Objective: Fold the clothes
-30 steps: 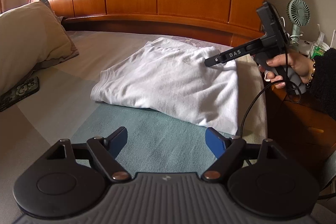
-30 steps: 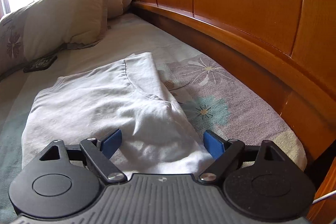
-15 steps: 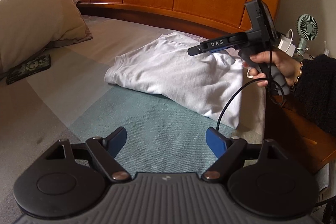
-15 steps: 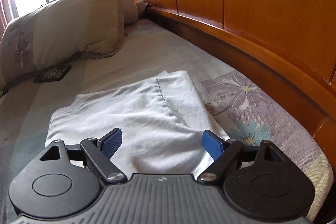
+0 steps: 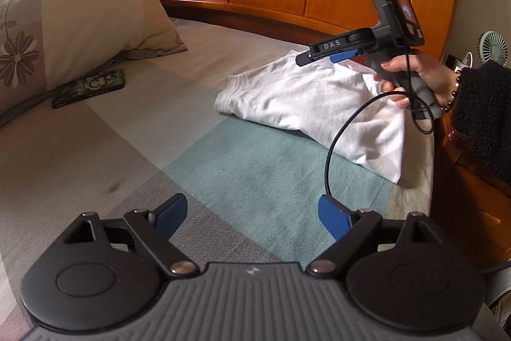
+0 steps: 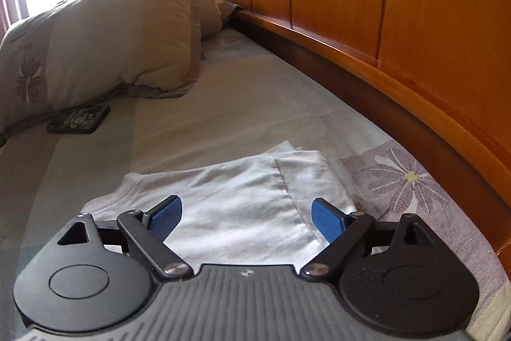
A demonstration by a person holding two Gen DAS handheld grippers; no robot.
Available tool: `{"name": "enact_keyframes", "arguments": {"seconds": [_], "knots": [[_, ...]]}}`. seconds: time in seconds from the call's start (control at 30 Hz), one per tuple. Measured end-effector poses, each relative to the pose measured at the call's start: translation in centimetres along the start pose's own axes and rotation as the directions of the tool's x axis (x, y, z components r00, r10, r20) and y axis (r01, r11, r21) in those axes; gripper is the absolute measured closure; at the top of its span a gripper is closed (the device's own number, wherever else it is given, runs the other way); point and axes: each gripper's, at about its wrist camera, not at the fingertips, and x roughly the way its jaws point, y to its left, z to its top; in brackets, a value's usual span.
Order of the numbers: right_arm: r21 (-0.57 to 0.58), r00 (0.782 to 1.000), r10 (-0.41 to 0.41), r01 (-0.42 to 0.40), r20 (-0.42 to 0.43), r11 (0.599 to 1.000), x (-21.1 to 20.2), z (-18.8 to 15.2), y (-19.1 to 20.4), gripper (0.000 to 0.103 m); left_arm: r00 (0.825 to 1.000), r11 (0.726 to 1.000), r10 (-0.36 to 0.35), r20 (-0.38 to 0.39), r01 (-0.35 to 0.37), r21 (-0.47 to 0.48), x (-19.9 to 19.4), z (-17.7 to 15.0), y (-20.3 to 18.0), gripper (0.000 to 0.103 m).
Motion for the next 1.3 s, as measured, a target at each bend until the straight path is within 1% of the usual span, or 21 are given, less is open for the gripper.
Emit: {"name": "enact_keyframes", "arguments": {"seconds": [0.1, 0.17, 0.2, 0.27, 0.37, 0.4, 0.47, 0.53, 0.57, 0.63, 0.77, 0.8, 0.87, 0.93, 0.97, 1.0, 1.07, 1.13, 1.17, 1.23, 1.3], "knots": [[-0.153, 0.999, 0.015, -0.02, -0.036, 0.988, -0.8, -2.0, 3.7, 0.008, 1.0, 1.0, 0.005, 0.017, -0.004, -0.029, -0.5, -0.3, 0.5, 0.013], [-0.232, 0.995, -0.005, -0.018, -0.099, 0.972, 0.1, -4.1, 5.5, 0.008, 1.0, 0.999, -0.008, 0.022, 0.01, -0.05, -0.7, -0.5, 0.7, 0.013], [-0.274, 0.996, -0.029, 0.004, -0.089, 0.962, 0.2, -5.0, 6.3, 0.008, 1.0, 0.999, -0.015, 0.016, 0.015, -0.052, -0.8, -0.6, 0.7, 0.013], [-0.306, 0.996, -0.058, 0.033, -0.073, 0.951, -0.4, -4.9, 7.1, 0.009, 1.0, 0.999, -0.015, 0.008, 0.016, -0.048, -1.0, -0.8, 0.8, 0.013], [-0.248, 0.999, -0.011, 0.003, -0.032, 0.969, -2.9, -4.0, 7.0, 0.008, 1.0, 0.999, -0.008, 0.008, 0.008, -0.044, -1.5, -1.1, 1.1, 0.013], [-0.24, 0.999, -0.014, 0.006, -0.032, 0.971, -3.3, -4.1, 7.0, 0.008, 1.0, 0.999, -0.011, 0.007, 0.012, -0.05, -1.6, -1.2, 1.3, 0.012], [-0.257, 0.997, -0.058, 0.042, -0.055, 0.965, -3.0, -5.1, 7.3, 0.008, 1.0, 0.998, -0.009, 0.0, 0.009, -0.055, -1.6, -1.5, 1.5, 0.012], [-0.257, 0.992, -0.062, 0.033, -0.108, 0.966, -1.8, -6.5, 7.4, 0.008, 1.0, 0.998, -0.003, -0.008, 0.002, -0.058, -1.5, -1.7, 1.6, 0.012], [-0.246, 0.993, -0.059, 0.033, -0.101, 0.969, -1.7, -7.0, 7.3, 0.007, 1.0, 0.998, 0.003, -0.012, -0.003, -0.058, -1.4, -1.7, 1.6, 0.012], [-0.253, 0.993, -0.058, 0.03, -0.105, 0.967, -2.0, -6.3, 7.5, 0.008, 1.0, 0.999, 0.004, -0.013, -0.005, -0.054, -1.4, -1.7, 1.6, 0.012], [-0.229, 0.999, -0.03, 0.026, -0.013, 0.973, -2.7, -3.5, 7.7, 0.007, 1.0, 0.999, 0.002, -0.013, -0.003, -0.054, -1.2, -1.7, 1.6, 0.012], [-0.218, 0.999, -0.036, 0.035, -0.001, 0.975, -2.1, -2.7, 7.9, 0.007, 1.0, 0.998, 0.008, -0.016, -0.009, -0.057, -1.1, -1.7, 1.6, 0.012], [-0.186, 0.999, -0.039, 0.035, -0.021, 0.982, 0.3, -1.9, 8.2, 0.007, 1.0, 0.998, 0.022, -0.014, -0.023, -0.062, -1.0, -1.6, 1.4, 0.012], [-0.157, 0.998, -0.026, 0.016, -0.06, 0.987, 2.6, -2.2, 8.6, 0.007, 0.999, 0.997, 0.037, -0.01, -0.038, -0.062, -1.1, -1.5, 1.2, 0.012], [-0.146, 0.997, -0.016, 0.005, -0.077, 0.989, 3.7, -2.5, 8.8, 0.005, 0.999, 0.997, 0.043, -0.006, -0.044, -0.057, -1.2, -1.4, 1.1, 0.012], [-0.142, 0.997, -0.016, 0.005, -0.076, 0.99, 3.7, -2.6, 8.9, 0.005, 0.999, 0.998, 0.046, -0.002, -0.046, -0.052, -1.4, -1.4, 1.1, 0.012], [-0.132, 0.998, -0.014, 0.006, -0.058, 0.991, 2.6, -2.4, 9.0, 0.006, 0.999, 0.998, 0.04, 0.004, -0.04, -0.046, -1.8, -1.4, 1.2, 0.012], [-0.127, 1.0, -0.007, 0.007, -0.006, 0.992, 0.0, -2.7, 8.4, 0.006, 0.999, 0.998, 0.042, 0.001, -0.042, -0.05, -1.7, -1.5, 1.4, 0.011], [-0.131, 1.0, -0.02, 0.022, 0.014, 0.991, -1.2, -3.0, 7.9, 0.006, 0.999, 0.998, 0.044, -0.001, -0.044, -0.052, -1.7, -1.5, 1.5, 0.011], [-0.133, 0.999, -0.034, 0.036, 0.021, 0.99, -3.4, -4.1, 6.7, 0.006, 0.999, 0.997, 0.048, -0.007, -0.048, -0.058, -1.6, -1.6, 1.7, 0.011], [-0.123, 1.0, -0.02, 0.02, 0.003, 0.992, -5.1, -6.0, 5.7, 0.006, 0.998, 0.996, 0.062, -0.018, -0.063, -0.064, -1.3, -1.8, 1.6, 0.011]]}}
